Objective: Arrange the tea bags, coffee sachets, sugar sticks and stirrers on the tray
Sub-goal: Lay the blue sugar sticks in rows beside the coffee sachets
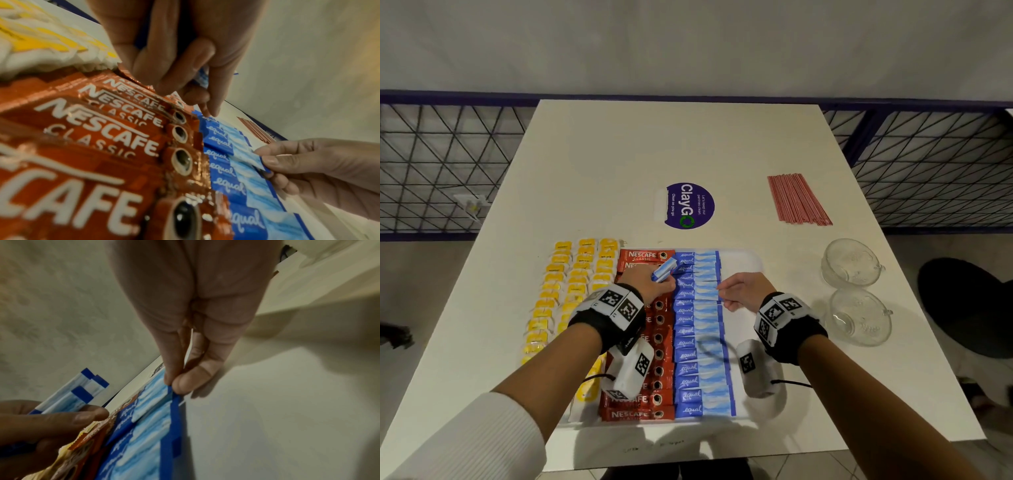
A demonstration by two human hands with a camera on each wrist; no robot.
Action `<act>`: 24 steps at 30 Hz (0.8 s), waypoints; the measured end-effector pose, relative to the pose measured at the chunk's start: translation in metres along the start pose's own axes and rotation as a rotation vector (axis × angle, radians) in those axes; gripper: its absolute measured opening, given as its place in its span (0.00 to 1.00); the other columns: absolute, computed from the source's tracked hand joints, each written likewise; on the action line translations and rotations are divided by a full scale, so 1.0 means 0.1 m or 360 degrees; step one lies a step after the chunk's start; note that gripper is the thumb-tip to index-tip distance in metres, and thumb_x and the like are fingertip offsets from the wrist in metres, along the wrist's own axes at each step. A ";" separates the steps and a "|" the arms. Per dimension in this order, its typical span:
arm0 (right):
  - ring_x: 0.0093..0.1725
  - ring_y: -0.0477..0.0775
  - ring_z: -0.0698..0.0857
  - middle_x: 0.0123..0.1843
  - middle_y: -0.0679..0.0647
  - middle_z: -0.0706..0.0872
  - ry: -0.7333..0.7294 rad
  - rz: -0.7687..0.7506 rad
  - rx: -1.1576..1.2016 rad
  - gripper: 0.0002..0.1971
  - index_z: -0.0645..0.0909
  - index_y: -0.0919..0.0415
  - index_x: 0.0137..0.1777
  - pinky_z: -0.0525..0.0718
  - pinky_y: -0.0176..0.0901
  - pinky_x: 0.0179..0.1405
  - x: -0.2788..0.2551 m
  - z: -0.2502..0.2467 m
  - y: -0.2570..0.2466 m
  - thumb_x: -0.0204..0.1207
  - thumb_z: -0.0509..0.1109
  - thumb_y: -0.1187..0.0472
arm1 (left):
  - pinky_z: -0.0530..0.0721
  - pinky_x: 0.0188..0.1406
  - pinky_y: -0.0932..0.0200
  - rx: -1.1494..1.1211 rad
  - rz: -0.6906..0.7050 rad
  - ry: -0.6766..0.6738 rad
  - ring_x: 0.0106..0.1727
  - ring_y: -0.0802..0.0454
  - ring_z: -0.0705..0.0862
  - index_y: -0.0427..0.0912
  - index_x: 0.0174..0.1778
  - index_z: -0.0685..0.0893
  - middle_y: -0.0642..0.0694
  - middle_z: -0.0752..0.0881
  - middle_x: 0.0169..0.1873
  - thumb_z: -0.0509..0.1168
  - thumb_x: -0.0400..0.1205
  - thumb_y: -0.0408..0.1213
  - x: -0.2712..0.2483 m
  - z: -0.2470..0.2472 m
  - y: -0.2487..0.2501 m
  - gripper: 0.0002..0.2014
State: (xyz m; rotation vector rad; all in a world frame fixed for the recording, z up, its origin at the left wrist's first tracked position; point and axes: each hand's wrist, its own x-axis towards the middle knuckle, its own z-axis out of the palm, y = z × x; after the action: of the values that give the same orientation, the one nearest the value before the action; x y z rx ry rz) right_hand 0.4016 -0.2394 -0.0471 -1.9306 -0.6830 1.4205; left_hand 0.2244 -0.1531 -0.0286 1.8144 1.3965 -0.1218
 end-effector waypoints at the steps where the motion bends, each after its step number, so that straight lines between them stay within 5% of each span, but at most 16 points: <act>1: 0.19 0.44 0.78 0.29 0.58 0.80 -0.0007 -0.0006 -0.0005 0.05 0.80 0.70 0.47 0.78 0.29 0.23 0.01 0.00 0.00 0.75 0.66 0.76 | 0.63 0.25 0.67 0.0037 0.0001 -0.0004 0.29 0.55 0.70 0.47 0.28 0.69 0.50 0.72 0.26 0.63 0.82 0.44 0.01 0.01 0.01 0.17; 7: 0.26 0.50 0.79 0.29 0.59 0.81 0.0012 0.0007 -0.0035 0.09 0.77 0.63 0.35 0.82 0.35 0.32 0.07 -0.02 0.04 0.73 0.72 0.73 | 0.66 0.27 0.66 0.0129 0.0023 -0.0023 0.35 0.50 0.76 0.48 0.31 0.73 0.49 0.76 0.29 0.62 0.83 0.45 0.03 0.00 0.06 0.14; 9: 0.28 0.52 0.79 0.30 0.58 0.82 0.0019 0.0008 -0.0055 0.08 0.77 0.63 0.35 0.83 0.38 0.37 0.08 -0.02 0.05 0.72 0.73 0.71 | 0.71 0.39 0.63 0.0114 0.0065 -0.0020 0.49 0.44 0.82 0.43 0.47 0.83 0.43 0.85 0.44 0.63 0.83 0.43 0.03 -0.01 0.08 0.07; 12: 0.29 0.51 0.79 0.30 0.58 0.82 0.0027 0.0005 -0.0066 0.08 0.77 0.62 0.36 0.83 0.38 0.38 0.08 -0.02 0.06 0.72 0.73 0.71 | 0.73 0.52 0.62 0.0120 0.0090 0.0029 0.60 0.44 0.81 0.42 0.63 0.81 0.40 0.85 0.58 0.64 0.82 0.41 0.04 -0.01 0.08 0.15; 17: 0.29 0.50 0.79 0.30 0.57 0.82 0.0072 0.0003 -0.0023 0.08 0.77 0.62 0.36 0.82 0.37 0.36 0.06 0.00 0.04 0.73 0.73 0.68 | 0.76 0.60 0.56 0.0177 0.0110 0.0009 0.61 0.44 0.81 0.42 0.62 0.82 0.41 0.85 0.59 0.64 0.82 0.41 0.10 0.02 0.06 0.14; 24: 0.27 0.51 0.79 0.30 0.57 0.81 0.0100 0.0024 0.0016 0.08 0.75 0.62 0.38 0.82 0.39 0.34 0.07 0.01 0.04 0.76 0.70 0.66 | 0.77 0.57 0.55 0.0314 0.0117 0.0012 0.58 0.44 0.82 0.41 0.61 0.82 0.40 0.85 0.56 0.63 0.82 0.42 0.12 0.04 0.05 0.14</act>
State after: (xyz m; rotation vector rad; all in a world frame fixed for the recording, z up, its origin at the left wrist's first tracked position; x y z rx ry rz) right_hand 0.4025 -0.2364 -0.0546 -1.9681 -0.6321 1.3637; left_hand 0.2345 -0.1468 -0.0355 2.0274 1.3607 -0.2217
